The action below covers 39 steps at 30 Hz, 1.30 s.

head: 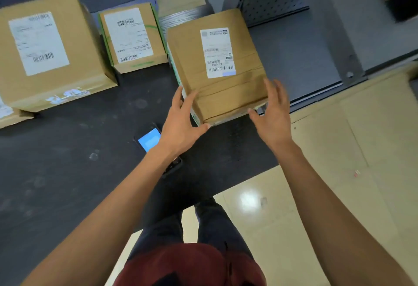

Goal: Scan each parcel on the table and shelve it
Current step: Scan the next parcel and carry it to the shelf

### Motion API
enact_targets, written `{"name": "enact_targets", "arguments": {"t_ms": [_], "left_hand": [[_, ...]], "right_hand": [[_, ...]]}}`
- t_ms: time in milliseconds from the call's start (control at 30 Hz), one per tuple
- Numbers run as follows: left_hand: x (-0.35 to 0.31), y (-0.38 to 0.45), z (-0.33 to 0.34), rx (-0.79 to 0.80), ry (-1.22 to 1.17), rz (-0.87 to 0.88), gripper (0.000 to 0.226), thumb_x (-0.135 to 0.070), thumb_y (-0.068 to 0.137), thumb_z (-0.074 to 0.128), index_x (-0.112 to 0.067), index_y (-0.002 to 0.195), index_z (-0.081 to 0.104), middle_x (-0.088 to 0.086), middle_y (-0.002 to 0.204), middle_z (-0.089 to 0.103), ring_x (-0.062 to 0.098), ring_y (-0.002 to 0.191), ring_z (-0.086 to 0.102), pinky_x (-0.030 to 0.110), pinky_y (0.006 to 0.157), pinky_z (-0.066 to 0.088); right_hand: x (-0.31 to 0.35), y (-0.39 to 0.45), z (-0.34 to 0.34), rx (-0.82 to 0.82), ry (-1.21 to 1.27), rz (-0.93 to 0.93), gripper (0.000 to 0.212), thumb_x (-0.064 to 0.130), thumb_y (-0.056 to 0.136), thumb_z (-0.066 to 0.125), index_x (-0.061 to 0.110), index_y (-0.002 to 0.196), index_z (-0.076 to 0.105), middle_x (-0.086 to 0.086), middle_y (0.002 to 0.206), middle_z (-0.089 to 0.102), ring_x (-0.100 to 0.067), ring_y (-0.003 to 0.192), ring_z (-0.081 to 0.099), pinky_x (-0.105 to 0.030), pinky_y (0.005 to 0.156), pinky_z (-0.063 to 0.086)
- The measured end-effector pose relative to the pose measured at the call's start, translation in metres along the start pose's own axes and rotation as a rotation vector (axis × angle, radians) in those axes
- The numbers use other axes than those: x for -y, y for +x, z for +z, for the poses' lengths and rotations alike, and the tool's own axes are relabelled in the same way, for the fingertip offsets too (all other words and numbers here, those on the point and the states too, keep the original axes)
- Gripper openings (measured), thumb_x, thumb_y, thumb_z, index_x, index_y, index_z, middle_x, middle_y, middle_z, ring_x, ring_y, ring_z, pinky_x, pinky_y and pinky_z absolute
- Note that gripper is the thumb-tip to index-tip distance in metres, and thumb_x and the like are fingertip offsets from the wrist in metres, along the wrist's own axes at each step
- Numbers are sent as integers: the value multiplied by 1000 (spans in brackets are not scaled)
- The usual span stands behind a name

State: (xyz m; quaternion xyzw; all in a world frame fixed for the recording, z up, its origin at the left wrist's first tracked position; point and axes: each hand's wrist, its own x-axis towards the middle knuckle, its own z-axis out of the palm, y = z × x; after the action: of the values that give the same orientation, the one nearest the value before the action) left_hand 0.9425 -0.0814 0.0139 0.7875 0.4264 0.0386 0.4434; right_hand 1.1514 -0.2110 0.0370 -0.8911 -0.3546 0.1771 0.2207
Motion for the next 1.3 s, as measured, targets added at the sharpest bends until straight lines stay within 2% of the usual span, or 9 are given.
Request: {"name": "enact_targets", "arguments": {"t_ms": [100,200,433,600,700,833,1033,1200,1300], "left_hand": [[-3,5,5,1,9,-4,96,-39,82,82,-36,157,23,-7,169,-2,22,152,23,42,115,36],[-6,11,8,21,10,-27,100,-38,82,83,-39,159,19,-5,170,-3,24,151,25,46,115,39],[-8,8,11,8,-39,-62,109,-28,79,85,-35,161,14,0,171,-6,25,155,15,44,122,29],[-7,0,8,-39,-44,-58,110,-26,77,85,-31,161,15,0,171,-2,25,154,18,53,120,32],[-3,-6,1,-46,5,-67,112,-32,75,87,-34,161,15,-4,171,-2,23,154,20,57,119,29],[-5,-20,-11,-43,2,-6,110,-32,74,86,-40,160,16,-6,171,-5,20,155,16,51,120,20],[-15,-43,-25,-40,-10,116,106,-31,74,86,-41,159,23,-8,171,-4,20,155,17,46,119,24],[-25,-57,-22,1,6,198,103,-32,75,89,-36,158,29,-5,171,0,21,155,18,54,118,35],[-36,-67,-12,48,-11,271,101,-29,75,88,-37,157,29,-7,170,0,19,155,17,53,118,36]], "right_hand": [[-9,17,5,128,-18,-5,101,22,86,80,35,160,12,-1,170,1,-30,156,8,-55,121,27],[-16,22,11,181,-14,-27,105,29,84,83,39,161,12,-1,170,-1,-28,156,6,-55,120,23],[-16,9,24,57,38,-40,98,34,76,88,32,157,33,-9,164,18,-28,151,20,-49,119,31],[-6,-22,38,-36,89,-42,96,35,76,88,28,156,37,-9,162,20,-25,151,23,-50,116,39],[1,-41,44,-97,134,-56,93,34,76,88,28,155,38,-9,161,21,-24,151,23,-47,118,37],[14,-67,45,-172,188,-13,93,36,76,87,32,155,37,-5,162,18,-20,152,20,-42,121,31],[26,-107,38,-266,226,22,91,37,79,86,33,155,37,1,162,15,-13,152,16,-9,118,12],[24,-136,26,-325,264,59,89,35,78,87,32,154,40,1,160,19,-8,150,19,-12,119,19],[12,-158,16,-385,282,91,90,33,77,88,34,153,40,1,159,21,-10,148,22,-24,121,26]]}}
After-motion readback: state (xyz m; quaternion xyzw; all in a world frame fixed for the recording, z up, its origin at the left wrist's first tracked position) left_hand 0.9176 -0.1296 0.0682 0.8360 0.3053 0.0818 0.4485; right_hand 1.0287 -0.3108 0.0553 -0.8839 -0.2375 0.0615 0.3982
